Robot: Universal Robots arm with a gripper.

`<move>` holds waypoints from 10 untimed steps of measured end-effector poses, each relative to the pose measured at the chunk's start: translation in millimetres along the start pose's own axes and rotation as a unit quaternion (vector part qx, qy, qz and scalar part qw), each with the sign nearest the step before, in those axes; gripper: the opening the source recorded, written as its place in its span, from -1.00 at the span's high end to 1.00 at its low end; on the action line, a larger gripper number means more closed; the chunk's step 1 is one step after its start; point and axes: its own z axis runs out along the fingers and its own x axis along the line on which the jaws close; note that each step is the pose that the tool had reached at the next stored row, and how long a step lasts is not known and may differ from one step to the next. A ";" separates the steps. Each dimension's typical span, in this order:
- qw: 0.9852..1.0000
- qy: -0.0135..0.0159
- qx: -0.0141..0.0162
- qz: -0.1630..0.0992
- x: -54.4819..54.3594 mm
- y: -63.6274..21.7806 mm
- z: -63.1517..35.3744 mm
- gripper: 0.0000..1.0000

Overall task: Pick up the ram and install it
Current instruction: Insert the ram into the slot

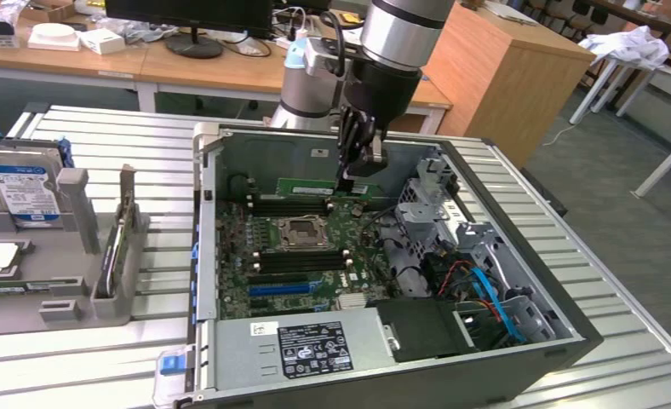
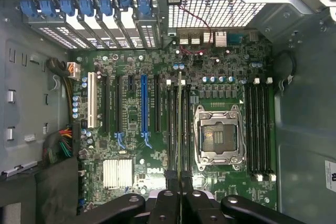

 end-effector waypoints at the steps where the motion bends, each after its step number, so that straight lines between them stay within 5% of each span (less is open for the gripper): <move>1: 1.000 0.000 0.000 0.000 0.0 0.0 0.0 0.76; 10: 1.000 0.000 0.000 0.000 0.0 -0.4 5.9 0.76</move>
